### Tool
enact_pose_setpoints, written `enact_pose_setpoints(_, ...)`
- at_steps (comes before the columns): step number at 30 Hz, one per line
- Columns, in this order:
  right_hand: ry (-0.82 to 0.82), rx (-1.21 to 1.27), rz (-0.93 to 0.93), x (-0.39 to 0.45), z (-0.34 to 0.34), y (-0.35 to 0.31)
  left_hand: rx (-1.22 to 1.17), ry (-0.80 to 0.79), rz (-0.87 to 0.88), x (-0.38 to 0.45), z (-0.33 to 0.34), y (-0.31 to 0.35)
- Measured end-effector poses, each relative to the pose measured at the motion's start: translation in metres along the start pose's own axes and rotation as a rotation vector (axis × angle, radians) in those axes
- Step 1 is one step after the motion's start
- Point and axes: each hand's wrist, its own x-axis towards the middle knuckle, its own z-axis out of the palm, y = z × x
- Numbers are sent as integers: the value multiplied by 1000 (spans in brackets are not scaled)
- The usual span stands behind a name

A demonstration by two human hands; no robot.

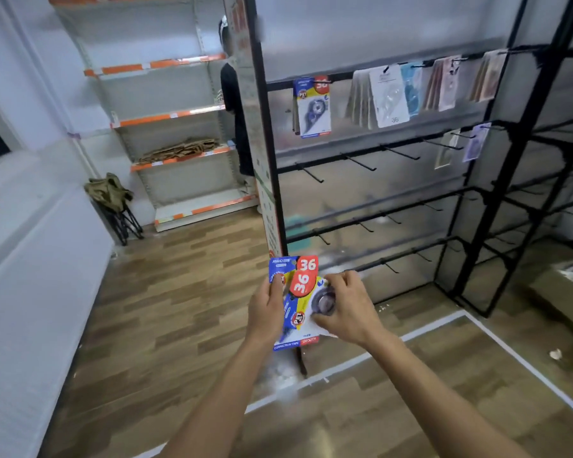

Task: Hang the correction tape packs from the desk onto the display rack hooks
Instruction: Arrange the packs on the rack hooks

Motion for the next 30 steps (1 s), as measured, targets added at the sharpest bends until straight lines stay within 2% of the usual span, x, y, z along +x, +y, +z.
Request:
enact_pose_setpoints(4,110,121,138,53,-12,34,-121,28,-24,64,41,15)
enact_pose_setpoints(6,123,241,182,81,-21,49,-118,38,-15,96,61,22)
enact_pose_setpoints(13,258,425,287,173,-43,87,-73,65,106,185,118,56)
enact_pose_setpoints(18,311,651,144,232,-65,106,19,99,264,239,147,94)
enact_pose_setpoints(23,424,617,-48,295,-99,116,-31,129,358,281,178,134)
enact_pose_setpoints(30,366,739,-242,370,-152,126,-125,251,485,315,213,189)
